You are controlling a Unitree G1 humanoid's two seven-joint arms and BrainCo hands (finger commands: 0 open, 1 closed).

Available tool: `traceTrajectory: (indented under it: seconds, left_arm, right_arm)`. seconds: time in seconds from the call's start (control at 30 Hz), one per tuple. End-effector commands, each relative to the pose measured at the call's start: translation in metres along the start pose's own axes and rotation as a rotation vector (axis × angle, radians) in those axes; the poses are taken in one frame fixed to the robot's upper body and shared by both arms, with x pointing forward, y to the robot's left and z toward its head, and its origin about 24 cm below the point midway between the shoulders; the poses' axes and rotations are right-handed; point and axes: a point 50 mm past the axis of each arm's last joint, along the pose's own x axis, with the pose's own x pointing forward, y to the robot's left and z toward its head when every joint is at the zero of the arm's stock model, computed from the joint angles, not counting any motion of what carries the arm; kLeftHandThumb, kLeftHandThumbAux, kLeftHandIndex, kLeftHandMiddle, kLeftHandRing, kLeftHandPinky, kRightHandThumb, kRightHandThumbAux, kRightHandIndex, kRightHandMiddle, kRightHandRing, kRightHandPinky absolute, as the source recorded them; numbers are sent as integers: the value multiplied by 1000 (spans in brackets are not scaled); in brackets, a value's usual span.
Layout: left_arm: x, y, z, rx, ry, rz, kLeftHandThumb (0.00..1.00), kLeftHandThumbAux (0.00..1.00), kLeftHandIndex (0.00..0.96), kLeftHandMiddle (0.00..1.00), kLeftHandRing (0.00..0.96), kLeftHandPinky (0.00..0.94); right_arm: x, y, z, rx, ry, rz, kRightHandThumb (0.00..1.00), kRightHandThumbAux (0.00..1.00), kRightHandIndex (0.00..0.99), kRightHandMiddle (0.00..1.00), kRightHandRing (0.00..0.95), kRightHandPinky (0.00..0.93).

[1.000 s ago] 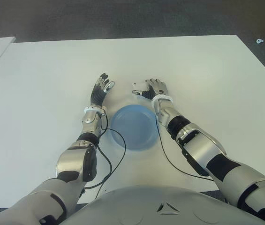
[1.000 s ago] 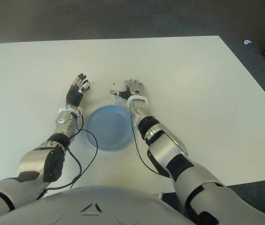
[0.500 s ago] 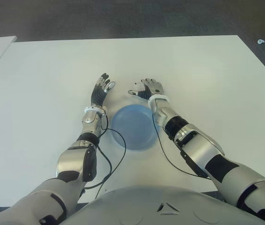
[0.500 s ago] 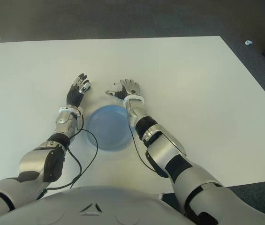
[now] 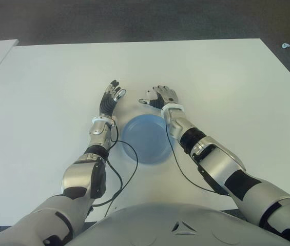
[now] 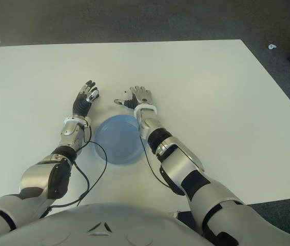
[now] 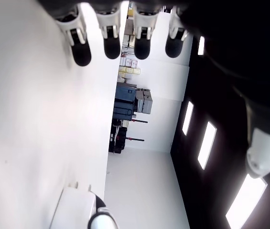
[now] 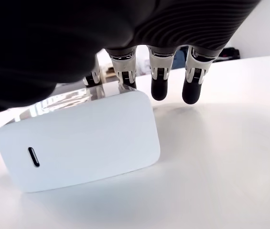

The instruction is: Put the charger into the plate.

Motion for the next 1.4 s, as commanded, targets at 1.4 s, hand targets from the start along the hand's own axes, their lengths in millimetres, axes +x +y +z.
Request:
traceTrajectory:
  seconds: [1.4]
  left_arm:
    - [-10, 1, -16, -11, 71, 13, 18, 601, 21, 69, 74, 113]
  right_arm:
    - [-8, 12, -43, -3, -80, -154, 287, 146, 0, 0, 0, 0]
